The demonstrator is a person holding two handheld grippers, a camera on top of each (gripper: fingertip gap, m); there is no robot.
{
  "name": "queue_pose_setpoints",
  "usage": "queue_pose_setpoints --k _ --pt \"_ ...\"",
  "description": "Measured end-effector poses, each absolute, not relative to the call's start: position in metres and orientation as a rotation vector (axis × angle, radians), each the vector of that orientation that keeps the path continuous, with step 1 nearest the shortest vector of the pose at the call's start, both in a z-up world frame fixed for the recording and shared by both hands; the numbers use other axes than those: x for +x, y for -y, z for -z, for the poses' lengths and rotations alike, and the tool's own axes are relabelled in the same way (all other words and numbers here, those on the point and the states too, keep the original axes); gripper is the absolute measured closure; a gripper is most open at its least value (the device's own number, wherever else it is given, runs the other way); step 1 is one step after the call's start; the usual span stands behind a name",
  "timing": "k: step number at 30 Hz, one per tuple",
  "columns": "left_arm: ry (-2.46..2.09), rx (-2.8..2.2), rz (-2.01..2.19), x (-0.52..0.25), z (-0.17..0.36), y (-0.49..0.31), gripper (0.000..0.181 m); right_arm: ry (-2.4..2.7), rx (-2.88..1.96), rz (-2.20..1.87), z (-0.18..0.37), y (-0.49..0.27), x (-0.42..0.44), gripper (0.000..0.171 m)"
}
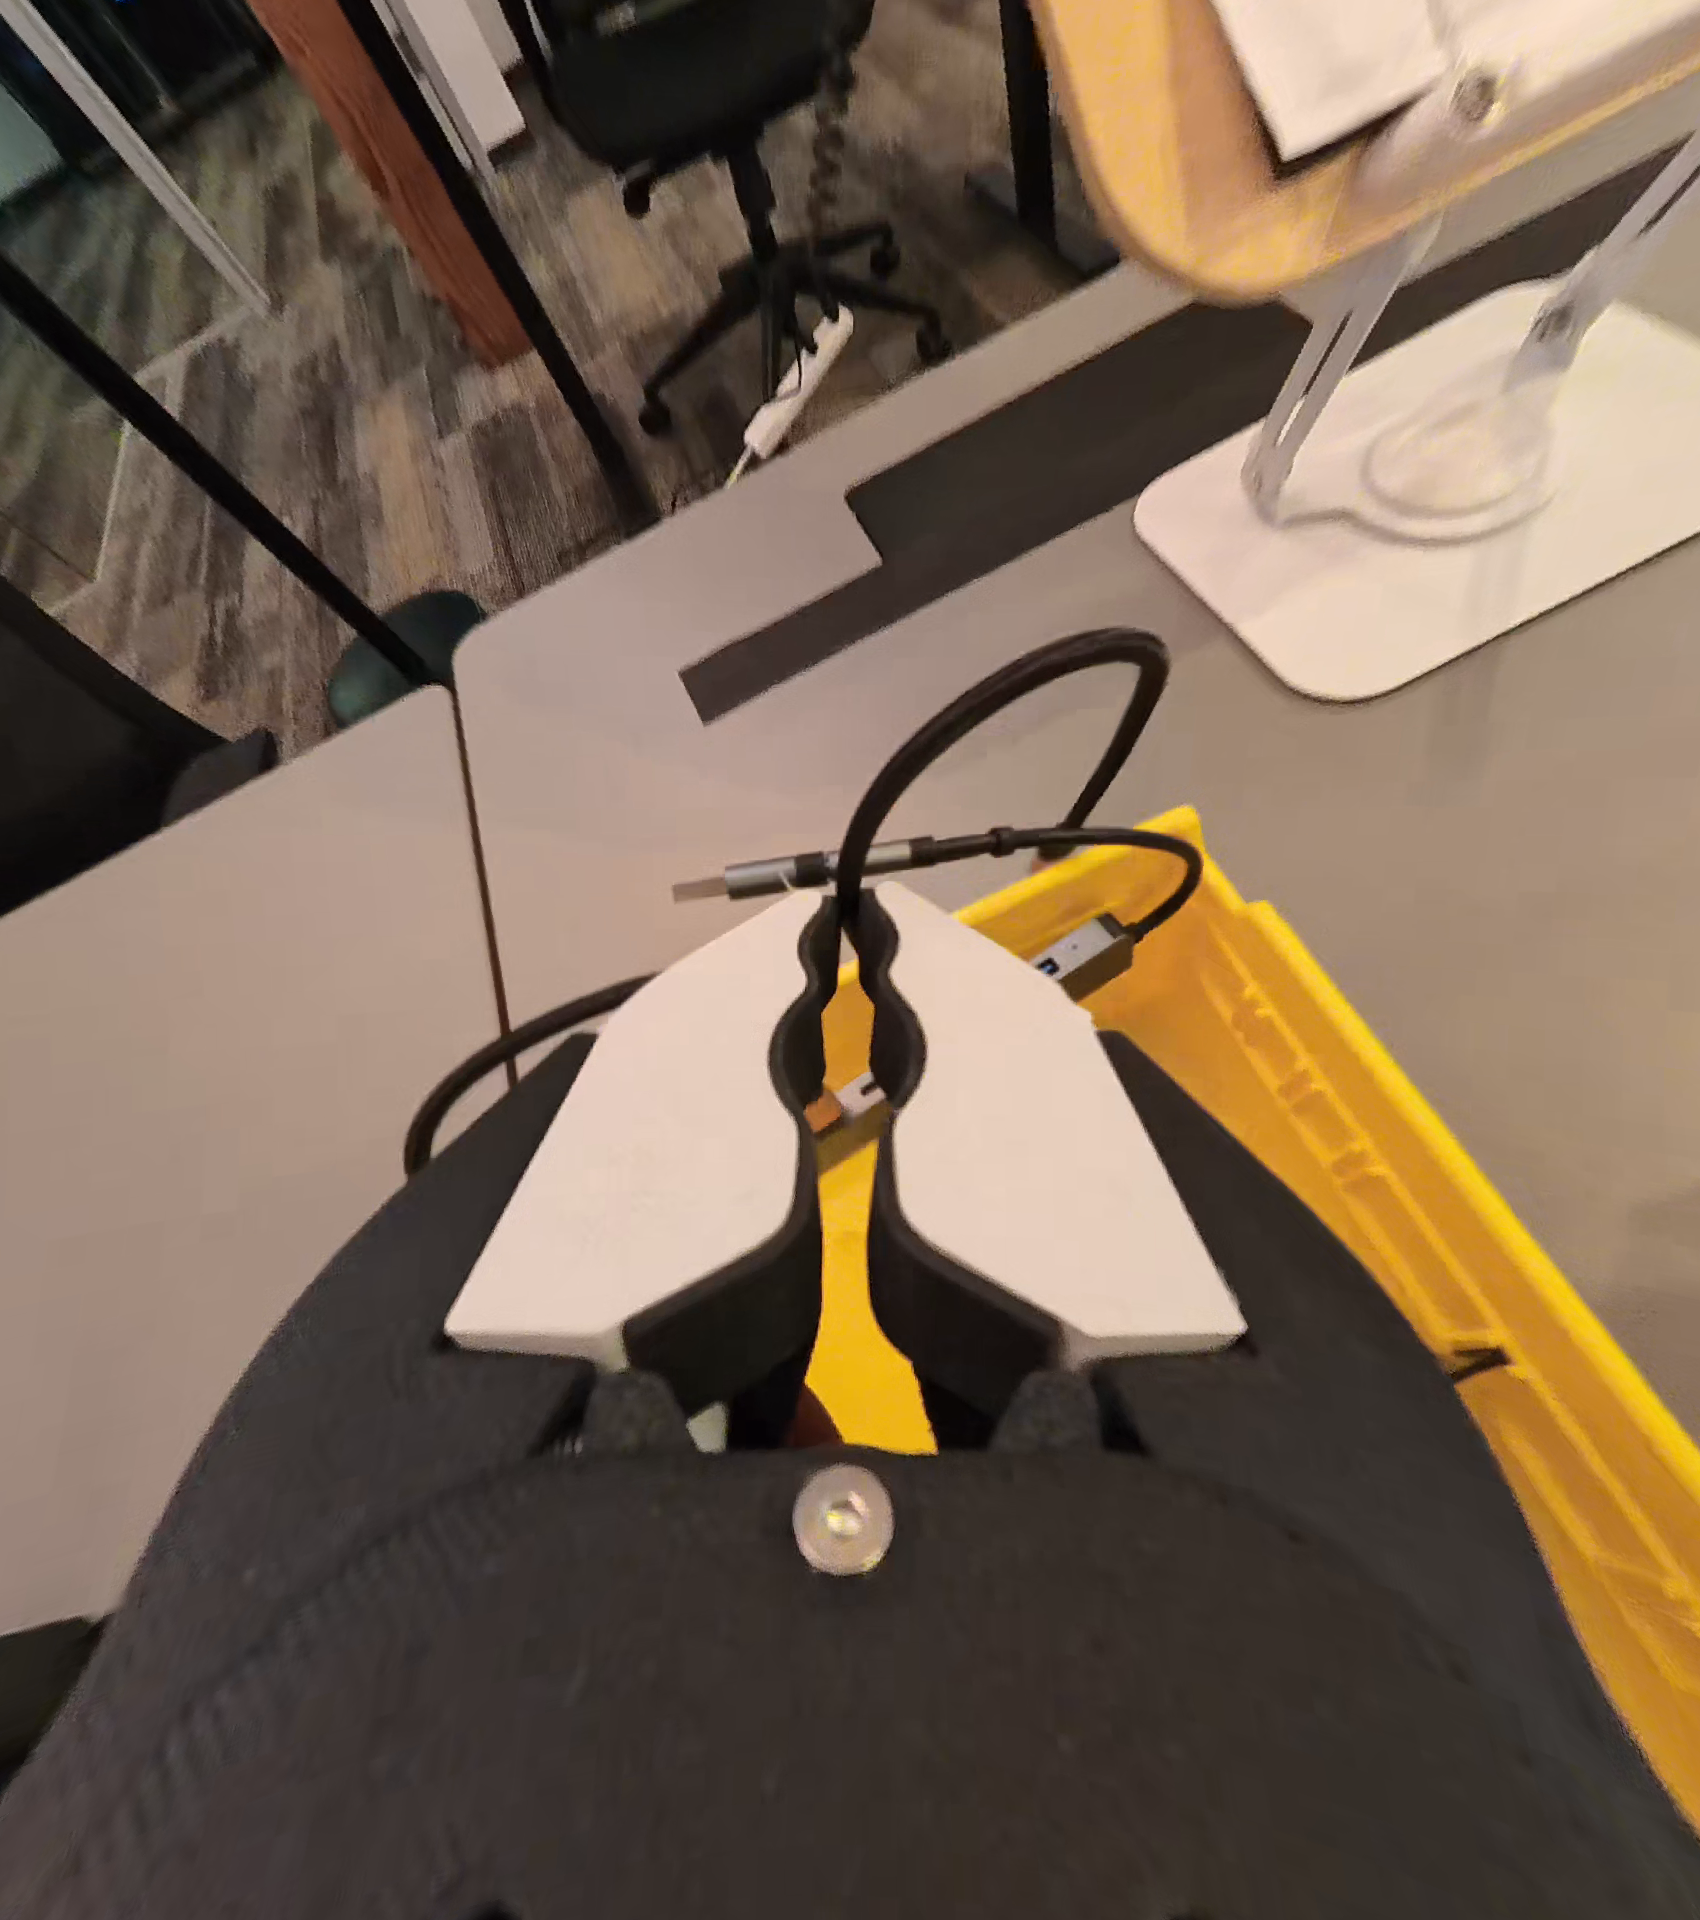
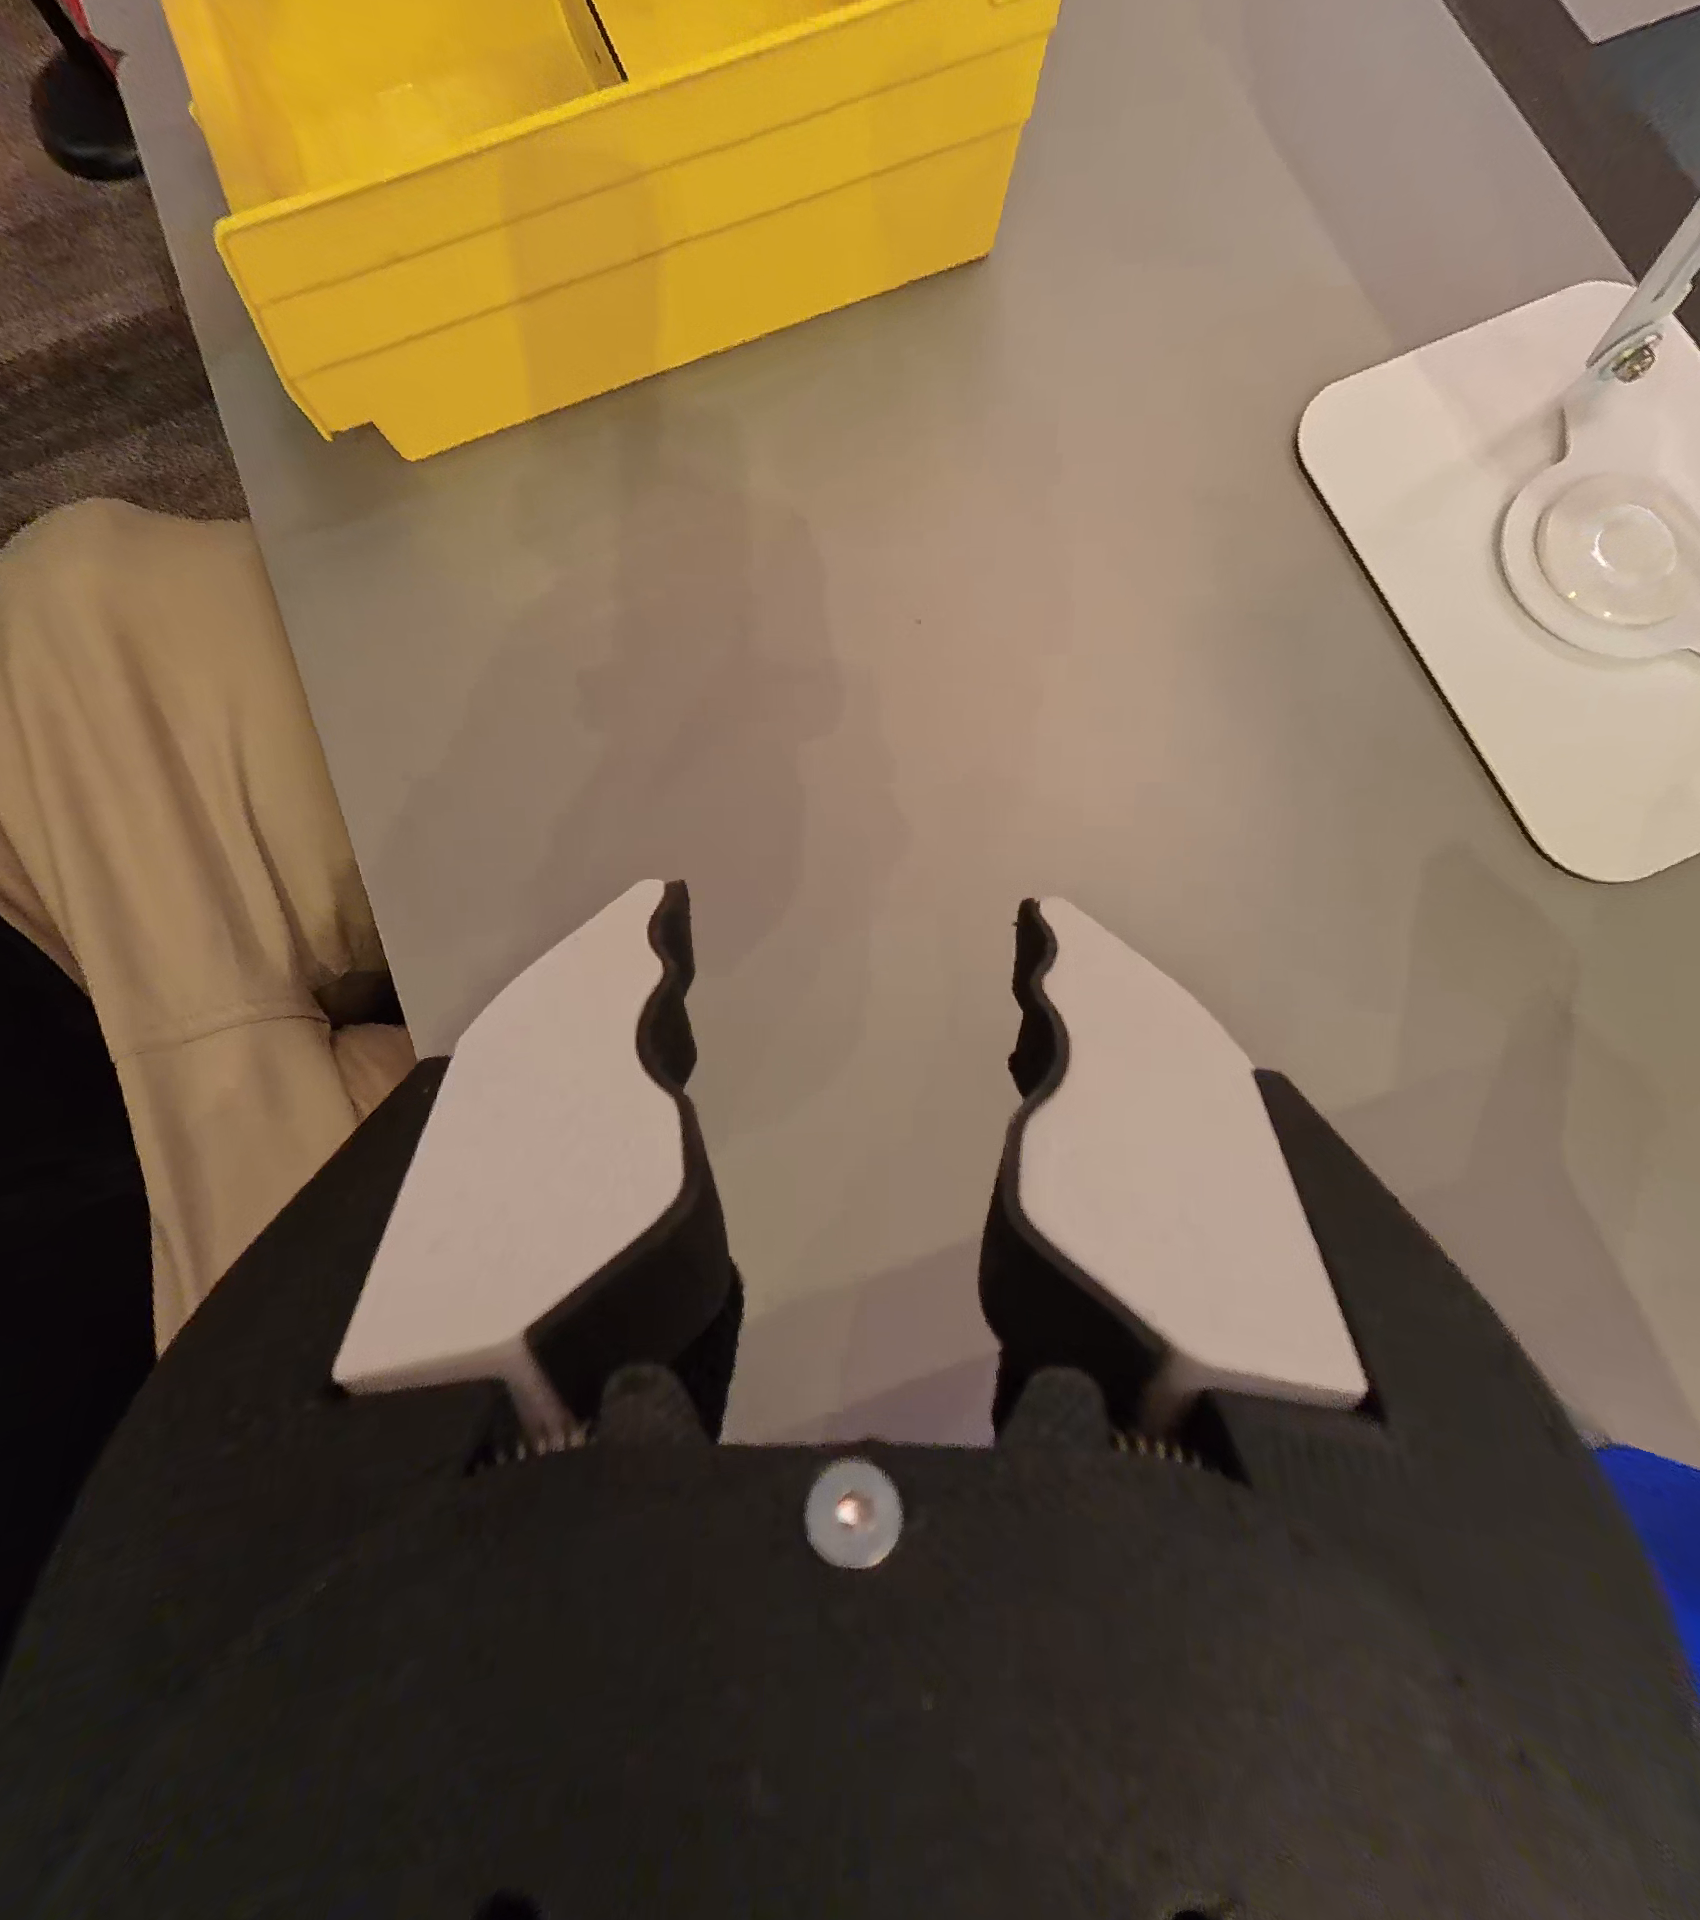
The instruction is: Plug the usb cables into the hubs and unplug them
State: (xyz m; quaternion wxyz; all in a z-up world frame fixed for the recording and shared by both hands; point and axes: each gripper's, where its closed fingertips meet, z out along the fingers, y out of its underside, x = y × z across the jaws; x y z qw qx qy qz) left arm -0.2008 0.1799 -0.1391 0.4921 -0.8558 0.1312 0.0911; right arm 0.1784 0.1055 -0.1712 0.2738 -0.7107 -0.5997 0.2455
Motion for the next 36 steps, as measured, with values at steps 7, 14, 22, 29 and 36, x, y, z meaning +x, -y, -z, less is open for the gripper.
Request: queue_pose_setpoints --k 7,14,22,29,36 --pt "-0.332 -1.897 -0.1 -0.164 0.076 -0.168 0.178 1.548 -1.804 -0.802 0.155 -0.095 0.155 0.108" --pt "-0.366 -1.711 0.127 -0.095 0.011 -0.145 0.178 1.374 -1.68 -1.061 0.133 -0.081 0.12 0.099" --pt "-0.526 -1.593 0.407 0.038 -0.009 -0.115 0.178 1.132 -1.573 -1.392 0.112 -0.065 0.089 0.093" --pt "-0.616 -1.569 0.521 0.089 -0.003 -0.099 0.178 0.96 -1.452 -1.447 0.093 -0.085 0.113 0.118" --pt "-0.619 -1.557 0.614 0.101 0.001 -0.097 0.178 1.096 -1.356 -1.286 0.089 -0.078 0.122 0.161"
